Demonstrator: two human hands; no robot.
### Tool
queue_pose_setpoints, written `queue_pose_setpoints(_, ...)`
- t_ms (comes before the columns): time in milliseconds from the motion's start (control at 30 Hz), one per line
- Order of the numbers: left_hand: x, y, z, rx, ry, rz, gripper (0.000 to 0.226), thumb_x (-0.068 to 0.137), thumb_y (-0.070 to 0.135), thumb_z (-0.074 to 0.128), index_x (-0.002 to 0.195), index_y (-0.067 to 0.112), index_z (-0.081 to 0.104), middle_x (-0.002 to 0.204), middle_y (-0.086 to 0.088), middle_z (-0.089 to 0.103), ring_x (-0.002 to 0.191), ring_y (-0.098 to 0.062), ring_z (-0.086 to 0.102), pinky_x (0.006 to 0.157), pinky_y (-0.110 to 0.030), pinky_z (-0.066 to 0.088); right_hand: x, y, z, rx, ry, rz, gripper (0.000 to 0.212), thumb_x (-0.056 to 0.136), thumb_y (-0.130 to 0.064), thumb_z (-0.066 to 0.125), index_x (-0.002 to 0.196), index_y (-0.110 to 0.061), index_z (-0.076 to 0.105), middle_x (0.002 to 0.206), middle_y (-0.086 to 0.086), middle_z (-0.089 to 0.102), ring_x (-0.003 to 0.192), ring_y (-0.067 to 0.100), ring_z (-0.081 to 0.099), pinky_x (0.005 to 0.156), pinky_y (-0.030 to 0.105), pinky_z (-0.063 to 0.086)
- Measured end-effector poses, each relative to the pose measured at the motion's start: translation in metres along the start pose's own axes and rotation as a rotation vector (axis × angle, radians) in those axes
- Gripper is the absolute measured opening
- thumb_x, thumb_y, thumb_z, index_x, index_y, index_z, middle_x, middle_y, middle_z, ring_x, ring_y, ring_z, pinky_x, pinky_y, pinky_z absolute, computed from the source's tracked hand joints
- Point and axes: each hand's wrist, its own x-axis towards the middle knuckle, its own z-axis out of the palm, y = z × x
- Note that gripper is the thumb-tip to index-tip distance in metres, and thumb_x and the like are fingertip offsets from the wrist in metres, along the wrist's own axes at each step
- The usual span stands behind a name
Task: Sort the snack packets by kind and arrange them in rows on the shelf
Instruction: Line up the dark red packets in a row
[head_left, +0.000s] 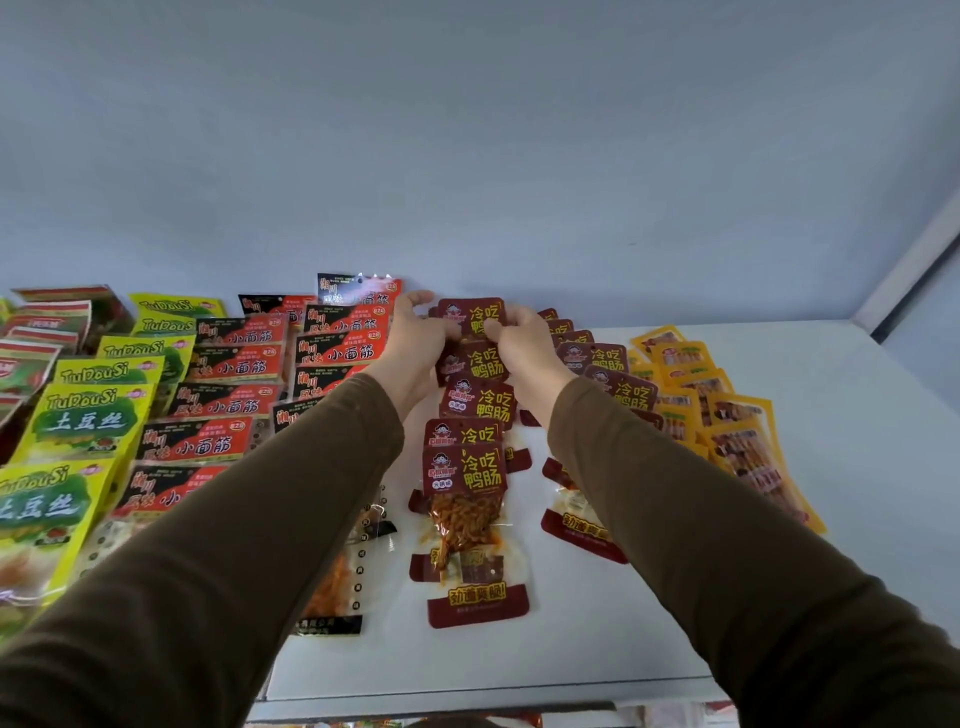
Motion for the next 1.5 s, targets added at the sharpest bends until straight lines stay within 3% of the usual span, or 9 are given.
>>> queue_pose_setpoints(133, -0.002, -0.004, 0.002, 0.166, -0.053, -0.081, 0.031, 0.1, 0.035, 0.062, 0.12, 0.011, 0.059, 0.107, -0.007, 0.074, 0.087, -0.02, 0.072, 0.06, -0.03, 0.053, 0.004, 0.003, 0.001, 0.142, 0.038, -0.058, 0.015, 0.101, -0.009, 0.055, 0.114, -0.015, 0.057, 0.113, 0.01, 0.067, 0.104, 0.027, 0.068, 0.092, 0.048, 0.057)
queue_pose_setpoints(400, 0.002, -0.008, 0.005, 0.213, 0.002, -0.007, 0.026, 0.106, 0.023, 0.053, 0.128, 0.012, 0.059, 0.107, -0.005, 0.072, 0.089, -0.019, 0.07, 0.061, -0.03, 0.05, 0.005, -0.001, -0.006, 0.148, -0.142, 0.05, 0.028, 0.102, -0.019, 0.056, 0.129, -0.014, 0.056, 0.114, 0.009, 0.07, 0.098, 0.026, 0.071, 0.084, 0.045, 0.06)
queue_pose_setpoints(533, 0.0, -0.002, 0.0, 0.378, 0.028, 0.113, 0.055, 0.101, 0.035, 0.06, 0.148, 0.014, 0.041, 0.136, -0.007, 0.061, 0.11, -0.02, 0.066, 0.079, -0.035, 0.057, 0.007, 0.002, -0.007, 0.113, -0.19, 0.073, 0.025, 0.105, -0.02, 0.05, 0.125, -0.011, 0.062, 0.114, 0.014, 0.071, 0.099, 0.03, 0.071, 0.082, 0.043, 0.058)
queue_pose_setpoints(633, -0.028, 0.004, -0.015, 0.745, 0.037, 0.412, 0.071, 0.102, 0.041, 0.056, 0.16, 0.019, 0.022, 0.164, -0.005, 0.03, 0.149, -0.025, 0.032, 0.118, -0.045, 0.034, 0.01, 0.003, -0.006, 0.138, -0.188, 0.101, 0.024, 0.105, -0.019, 0.05, 0.124, -0.012, 0.062, 0.115, 0.014, 0.071, 0.099, 0.029, 0.07, 0.078, 0.04, 0.058)
queue_pose_setpoints(867, -0.136, -0.065, -0.029, 1.524, -0.299, 0.492, 0.068, 0.099, 0.071, 0.012, 0.157, 0.047, -0.015, 0.164, 0.004, -0.029, 0.15, -0.024, -0.032, 0.125, -0.054, -0.008, 0.013, 0.007, -0.002, 0.182, -0.242, 0.111, 0.021, 0.103, -0.014, 0.05, 0.12, -0.009, 0.061, 0.116, 0.02, 0.069, 0.101, 0.035, 0.069, 0.091, 0.049, 0.056)
queue_pose_setpoints(1000, -0.136, -0.089, -0.027, 1.558, -0.277, 0.45, 0.065, 0.1, 0.07, 0.009, 0.158, 0.048, -0.01, 0.167, 0.004, -0.026, 0.15, -0.023, -0.033, 0.125, -0.056, -0.009, 0.007, 0.009, -0.003, 0.144, -0.256, 0.138, 0.029, 0.101, -0.011, 0.051, 0.129, -0.006, 0.058, 0.122, 0.022, 0.067, 0.111, 0.038, 0.067, 0.098, 0.055, 0.052)
queue_pose_setpoints(1200, -0.117, -0.084, -0.032, 1.589, -0.222, 0.44, 0.063, 0.102, 0.062, 0.017, 0.16, 0.045, -0.001, 0.17, 0.001, -0.016, 0.154, -0.026, -0.024, 0.122, -0.056, -0.011, -0.004, 0.003, 0.01, 0.055, -0.218, 0.136, 0.022, 0.103, -0.001, 0.046, 0.122, -0.004, 0.057, 0.098, 0.016, 0.067, 0.082, 0.027, 0.067, 0.065, 0.034, 0.054)
queue_pose_setpoints(1367, -0.113, -0.087, -0.029, 1.524, -0.208, 0.415, 0.064, 0.102, 0.064, 0.016, 0.16, 0.044, -0.004, 0.17, 0.0, -0.017, 0.153, -0.027, -0.027, 0.123, -0.059, -0.012, -0.006, 0.003, 0.021, 0.04, -0.169, 0.109, 0.018, 0.101, -0.006, 0.048, 0.113, -0.002, 0.061, 0.109, 0.024, 0.067, 0.1, 0.04, 0.068, 0.084, 0.048, 0.056)
queue_pose_setpoints(1500, -0.119, -0.082, -0.032, 1.397, -0.193, 0.437, 0.068, 0.101, 0.067, 0.017, 0.16, 0.043, -0.008, 0.167, 0.003, -0.025, 0.15, -0.023, -0.033, 0.123, -0.055, -0.013, -0.02, -0.004, 0.007, 0.095, -0.136, 0.058, 0.013, 0.103, -0.008, 0.044, 0.097, -0.01, 0.056, 0.095, 0.014, 0.064, 0.079, 0.023, 0.065, 0.062, 0.028, 0.054)
